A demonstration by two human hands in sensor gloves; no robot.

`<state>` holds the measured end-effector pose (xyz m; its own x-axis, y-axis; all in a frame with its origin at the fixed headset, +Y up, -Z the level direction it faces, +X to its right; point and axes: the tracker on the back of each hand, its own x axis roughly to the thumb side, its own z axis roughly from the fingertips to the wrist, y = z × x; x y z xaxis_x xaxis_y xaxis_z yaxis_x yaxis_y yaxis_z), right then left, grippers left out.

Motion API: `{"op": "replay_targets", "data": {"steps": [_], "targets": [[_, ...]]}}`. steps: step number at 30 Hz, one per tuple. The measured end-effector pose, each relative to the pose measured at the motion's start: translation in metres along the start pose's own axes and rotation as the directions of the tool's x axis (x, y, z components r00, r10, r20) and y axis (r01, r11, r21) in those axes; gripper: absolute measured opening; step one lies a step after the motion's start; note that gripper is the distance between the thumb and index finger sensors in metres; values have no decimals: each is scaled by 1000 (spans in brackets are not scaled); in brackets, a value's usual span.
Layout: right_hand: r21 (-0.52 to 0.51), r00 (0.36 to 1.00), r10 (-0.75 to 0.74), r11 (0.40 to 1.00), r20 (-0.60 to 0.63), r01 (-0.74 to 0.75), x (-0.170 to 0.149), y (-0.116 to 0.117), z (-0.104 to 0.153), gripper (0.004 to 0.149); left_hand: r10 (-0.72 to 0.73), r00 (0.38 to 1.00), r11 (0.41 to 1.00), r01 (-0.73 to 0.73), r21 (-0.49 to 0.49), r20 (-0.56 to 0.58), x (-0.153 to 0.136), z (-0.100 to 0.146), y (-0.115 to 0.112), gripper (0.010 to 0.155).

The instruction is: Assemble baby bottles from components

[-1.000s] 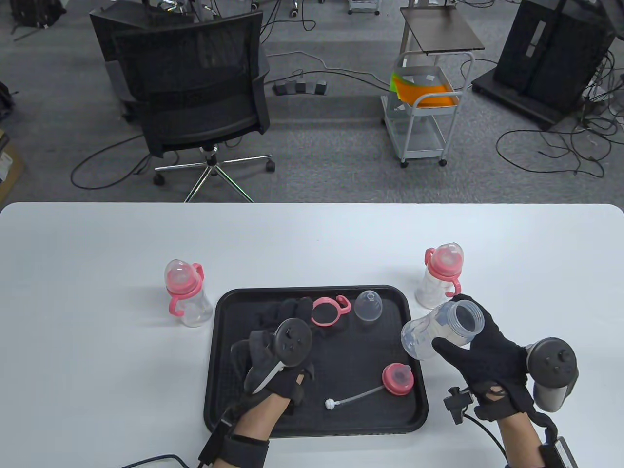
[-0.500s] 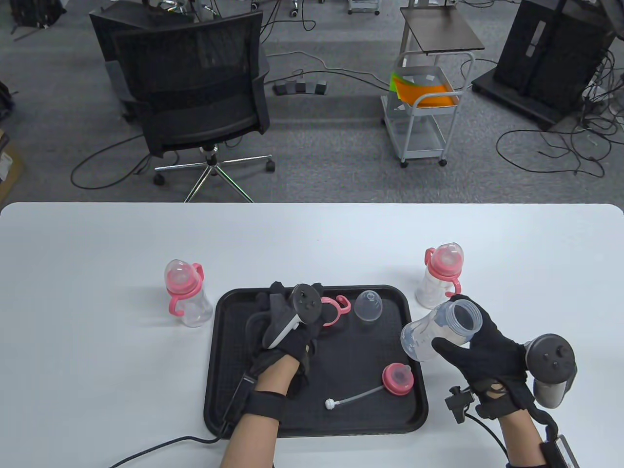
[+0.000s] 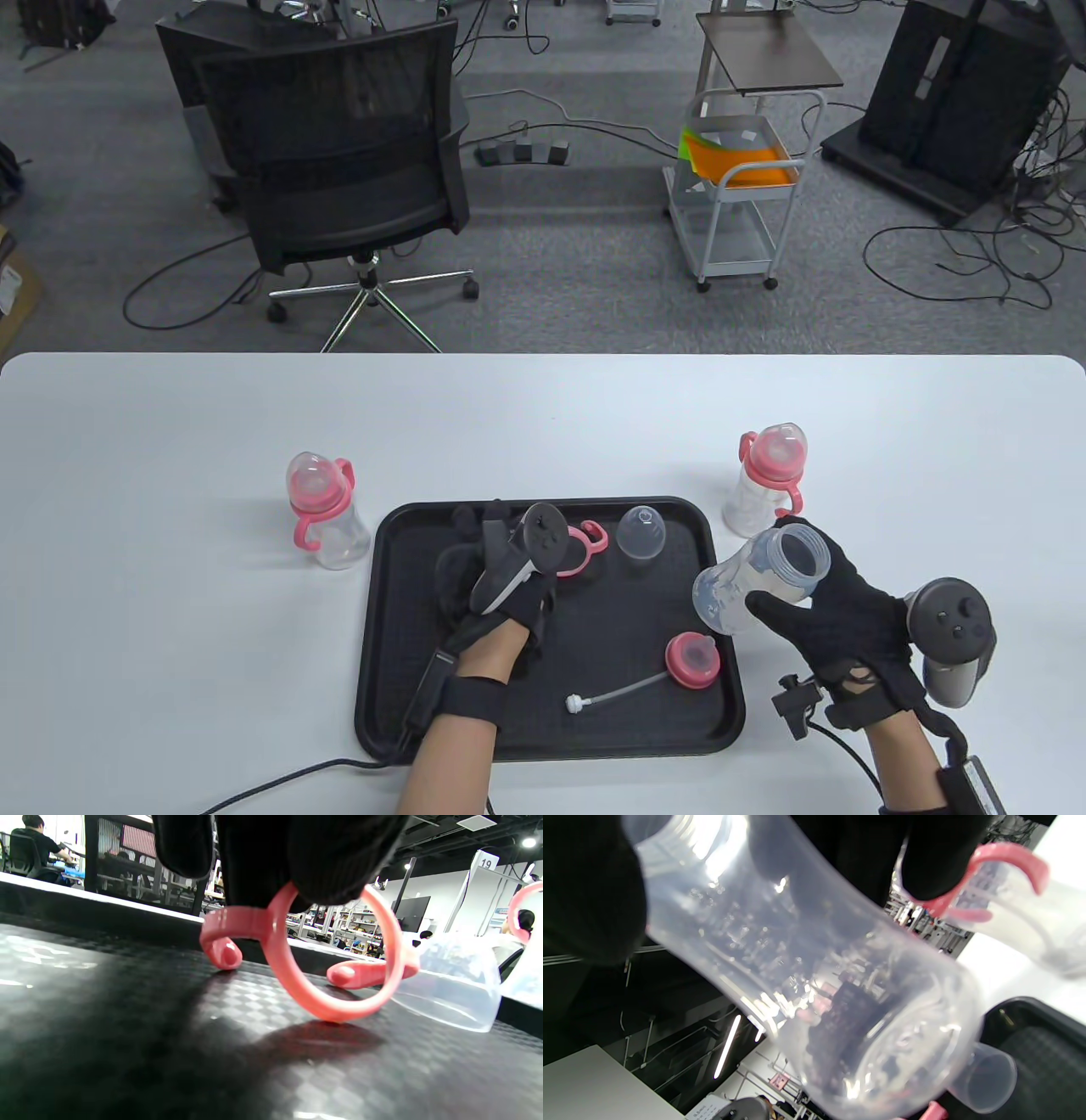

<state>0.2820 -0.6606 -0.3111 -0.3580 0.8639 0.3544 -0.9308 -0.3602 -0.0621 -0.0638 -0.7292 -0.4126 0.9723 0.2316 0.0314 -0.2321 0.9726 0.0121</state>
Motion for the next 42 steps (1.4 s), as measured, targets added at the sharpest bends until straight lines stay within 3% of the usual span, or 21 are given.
{"op": "replay_targets", "data": {"steps": [6, 13, 20, 25, 29, 34, 42], "targets": [[12, 1000, 16, 1000, 8, -16, 0, 0, 0, 99, 29, 999, 1000, -29, 3, 31, -5, 6, 11, 52], [18, 999, 21, 1000, 26, -21, 3, 3, 1, 99, 88, 993, 989, -97, 112, 79, -16, 31, 54, 52], [13, 998, 38, 999, 51, -39, 9, 4, 3, 98, 334, 921, 906, -373, 201, 202, -19, 63, 102, 52], [13, 998, 45, 999, 54, -46, 10, 7, 4, 98, 484, 817, 822, -548, 158, 313, -8, 77, 118, 52], [14, 997, 56, 998, 59, -57, 10, 8, 4, 98, 522, 766, 793, -598, 115, 375, 1, 83, 122, 52], [18, 991, 102, 994, 84, -104, 15, 12, 5, 97, 663, 624, 693, -721, -22, 414, 13, 92, 124, 52], [59, 976, 174, 981, 133, -183, 23, 23, 7, 98, 686, 546, 669, -733, -121, 481, 41, 105, 125, 52]]}}
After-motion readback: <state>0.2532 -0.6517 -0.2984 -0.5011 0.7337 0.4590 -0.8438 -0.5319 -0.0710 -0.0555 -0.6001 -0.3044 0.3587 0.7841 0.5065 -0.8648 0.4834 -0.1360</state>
